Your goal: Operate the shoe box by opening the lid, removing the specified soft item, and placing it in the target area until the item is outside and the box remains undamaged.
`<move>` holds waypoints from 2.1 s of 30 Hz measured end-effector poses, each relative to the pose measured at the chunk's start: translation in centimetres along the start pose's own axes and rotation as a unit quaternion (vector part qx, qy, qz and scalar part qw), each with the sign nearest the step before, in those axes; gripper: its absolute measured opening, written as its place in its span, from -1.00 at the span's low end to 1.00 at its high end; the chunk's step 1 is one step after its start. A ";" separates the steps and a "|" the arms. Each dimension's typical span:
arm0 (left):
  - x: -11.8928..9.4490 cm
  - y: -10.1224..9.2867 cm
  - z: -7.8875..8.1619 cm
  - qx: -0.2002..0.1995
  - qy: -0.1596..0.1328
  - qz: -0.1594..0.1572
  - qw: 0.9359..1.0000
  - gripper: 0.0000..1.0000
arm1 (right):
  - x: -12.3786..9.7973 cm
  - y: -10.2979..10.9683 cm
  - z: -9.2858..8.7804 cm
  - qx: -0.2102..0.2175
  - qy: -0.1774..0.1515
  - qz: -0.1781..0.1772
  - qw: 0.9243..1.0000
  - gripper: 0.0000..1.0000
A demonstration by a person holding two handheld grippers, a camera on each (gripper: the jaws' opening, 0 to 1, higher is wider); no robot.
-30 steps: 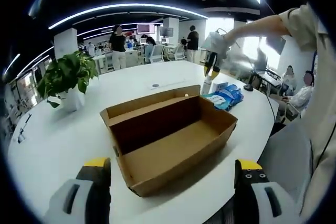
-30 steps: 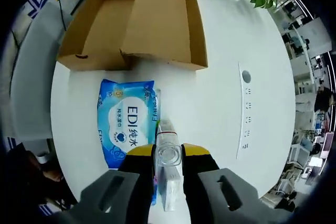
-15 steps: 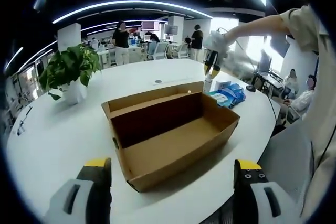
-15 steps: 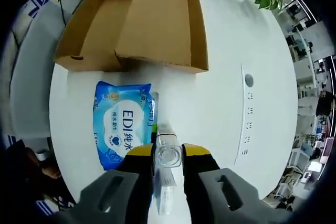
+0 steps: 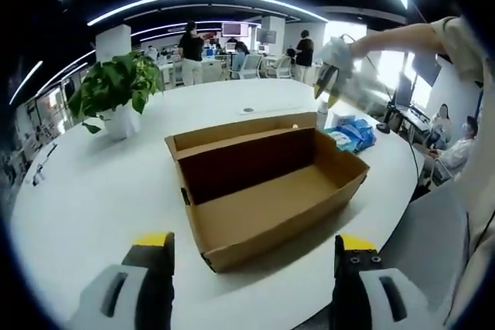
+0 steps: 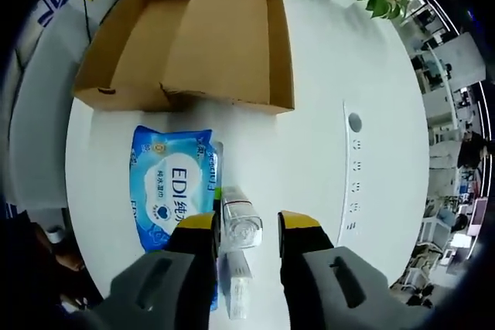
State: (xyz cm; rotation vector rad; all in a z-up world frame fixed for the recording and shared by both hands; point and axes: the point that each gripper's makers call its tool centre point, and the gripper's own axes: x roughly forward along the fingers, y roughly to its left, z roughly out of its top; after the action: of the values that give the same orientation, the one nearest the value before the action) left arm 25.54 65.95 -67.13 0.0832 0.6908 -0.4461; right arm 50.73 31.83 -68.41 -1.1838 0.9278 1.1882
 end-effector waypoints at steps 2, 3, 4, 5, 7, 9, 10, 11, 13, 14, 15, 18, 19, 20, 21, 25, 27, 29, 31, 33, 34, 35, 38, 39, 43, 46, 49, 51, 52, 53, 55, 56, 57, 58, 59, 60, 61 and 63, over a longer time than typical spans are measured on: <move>0.0 0.3 -0.1 -0.005 0.002 0.006 1.000 0.61 | -0.3 -0.2 0.8 0.019 -0.016 -0.008 1.000 -0.46; 0.0 0.6 -0.2 -0.010 0.002 0.010 1.000 0.56 | -0.5 -0.3 1.2 0.029 -0.025 -0.010 0.999 -0.46; 0.0 0.7 -0.2 -0.013 0.004 0.012 1.000 0.48 | -0.6 -0.5 1.5 0.037 -0.030 -0.011 0.999 -0.46; 0.0 1.0 -0.2 -0.019 0.004 0.018 1.000 0.42 | -0.9 -0.6 2.1 0.059 -0.042 -0.018 0.997 -0.46; 0.0 1.5 -0.2 -0.033 0.003 0.029 0.999 0.29 | -1.3 -0.6 3.1 0.090 -0.060 -0.022 0.994 -0.49; 0.1 2.1 -0.2 -0.048 0.002 0.036 0.998 0.21 | -1.5 -0.7 4.0 0.121 -0.076 -0.025 0.990 -0.49; 0.1 2.3 -0.2 -0.052 0.003 0.039 0.998 0.15 | -1.5 -0.6 4.3 0.132 -0.079 -0.024 0.988 -0.49; 0.1 2.5 -0.3 -0.061 0.007 0.044 0.997 0.10 | -1.5 -0.6 4.7 0.146 -0.085 -0.023 0.985 -0.49; 0.2 2.8 -0.5 -0.071 0.010 0.049 0.996 -0.01 | -1.3 -0.5 5.2 0.162 -0.088 -0.023 0.983 -0.50; 0.2 3.0 -0.5 -0.079 0.011 0.053 0.995 -0.06 | -1.3 -0.5 5.3 0.169 -0.089 -0.022 0.981 -0.50; 0.2 3.2 -0.6 -0.086 0.013 0.057 0.995 -0.10 | -1.2 -0.5 5.4 0.177 -0.089 -0.023 0.980 -0.50; 0.3 3.5 -0.4 -0.109 0.010 0.062 0.992 -0.22 | -0.7 -0.7 5.9 0.213 -0.093 -0.026 0.972 -0.53; 0.4 3.6 -0.4 -0.114 0.010 0.064 0.991 -0.27 | -0.5 -0.7 6.2 0.227 -0.098 -0.026 0.969 -0.54; 0.5 3.6 -0.4 -0.115 0.011 0.065 0.991 -0.31 | -0.5 -0.7 6.3 0.233 -0.099 -0.026 0.967 -0.54; 0.7 3.7 -0.4 -0.116 0.014 0.067 0.991 -0.34 | -0.2 -0.9 6.7 0.252 -0.105 -0.030 0.962 -0.53; 1.2 4.0 -0.6 -0.118 0.026 0.079 0.989 -0.44 | 0.5 -2.1 7.2 0.297 -0.119 -0.056 0.946 -0.48; 1.5 4.1 -0.8 -0.122 0.033 0.082 0.989 -0.48 | 0.9 -2.4 7.5 0.334 -0.128 -0.058 0.932 -0.51; 1.7 4.3 -1.1 -0.129 0.040 0.090 0.987 -0.55 | 1.3 -2.7 7.5 0.369 -0.134 -0.060 0.918 -0.52; 1.8 4.5 -1.2 -0.127 0.045 0.093 0.986 -0.63 | 1.8 -2.8 7.7 0.405 -0.141 -0.056 0.902 -0.55; 1.8 4.7 -1.4 -0.131 0.048 0.098 0.985 -0.68 | 2.4 -2.7 7.9 0.443 -0.148 -0.049 0.883 -0.58; 1.8 4.7 -1.5 -0.133 0.049 0.099 0.985 -0.72 | 2.7 -2.5 8.1 0.454 -0.151 -0.043 0.877 -0.59; 1.9 4.8 -1.6 -0.137 0.051 0.100 0.984 -0.76 | 3.0 -2.3 8.2 0.463 -0.152 -0.038 0.873 -0.59; 2.1 4.5 -1.9 -0.143 0.054 0.093 0.984 -0.88 | 4.2 -1.7 8.3 0.482 -0.147 -0.030 0.863 -0.61; 2.1 4.5 -1.9 -0.145 0.052 0.094 0.984 -0.89 | 4.5 -1.6 8.3 0.486 -0.144 -0.029 0.861 -0.62; 2.2 4.6 -2.0 -0.148 0.050 0.094 0.983 -0.90 | 5.6 -1.1 8.7 0.511 -0.141 -0.020 0.848 -0.67; 2.2 4.6 -2.0 -0.152 0.049 0.091 0.983 -0.90 | 6.2 -1.0 8.9 0.520 -0.139 -0.019 0.843 -0.73; 2.2 4.6 -2.1 -0.150 0.047 0.089 0.984 -0.91 | 6.9 -0.8 8.9 0.518 -0.130 -0.023 0.845 -0.82; 2.2 4.7 -2.1 -0.155 0.044 0.089 0.983 -0.91 | 6.9 -0.6 9.2 0.522 -0.134 -0.017 0.842 -0.88; 2.2 4.7 -2.1 -0.157 0.043 0.089 0.983 -0.91 | 7.0 -0.6 9.1 0.522 -0.130 -0.020 0.842 -0.88; 2.2 4.7 -2.1 -0.161 0.040 0.087 0.982 -0.91 | 6.9 -0.4 9.1 0.523 -0.129 -0.020 0.842 -0.89; 2.2 4.7 -2.1 -0.160 0.038 0.086 0.983 -0.91 | 6.5 -0.5 9.1 0.532 -0.135 -0.023 0.835 -0.90; 2.2 4.7 -2.1 -0.160 0.038 0.085 0.983 -0.91 | 6.4 -0.6 9.1 0.536 -0.136 -0.024 0.833 -0.91; 2.2 4.7 -2.1 -0.159 0.037 0.084 0.983 -0.91 | 6.3 -0.5 9.0 0.537 -0.136 -0.024 0.833 -0.91; 2.2 4.7 -2.1 -0.161 0.036 0.083 0.983 -0.91 | 6.1 -0.5 9.1 0.538 -0.138 -0.024 0.831 -0.92; 2.2 4.7 -2.1 -0.161 0.035 0.082 0.983 -0.91 | 5.8 -0.6 9.1 0.538 -0.142 -0.028 0.831 -0.92; 2.2 4.7 -2.1 -0.161 0.035 0.081 0.983 -0.91 | 5.7 -0.6 9.2 0.538 -0.144 -0.029 0.830 -0.92; 2.2 4.7 -2.1 -0.163 0.033 0.079 0.983 -0.91 | 5.6 -0.7 9.2 0.538 -0.145 -0.030 0.830 -0.93; 2.2 4.7 -2.1 -0.166 0.032 0.078 0.982 -0.91 | 5.3 -0.7 9.3 0.535 -0.149 -0.034 0.831 -0.93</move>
State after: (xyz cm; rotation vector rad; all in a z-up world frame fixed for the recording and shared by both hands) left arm 27.77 69.87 -70.46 -0.1636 0.8077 -0.1734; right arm 51.83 41.91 -71.78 -0.1067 1.0583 0.5625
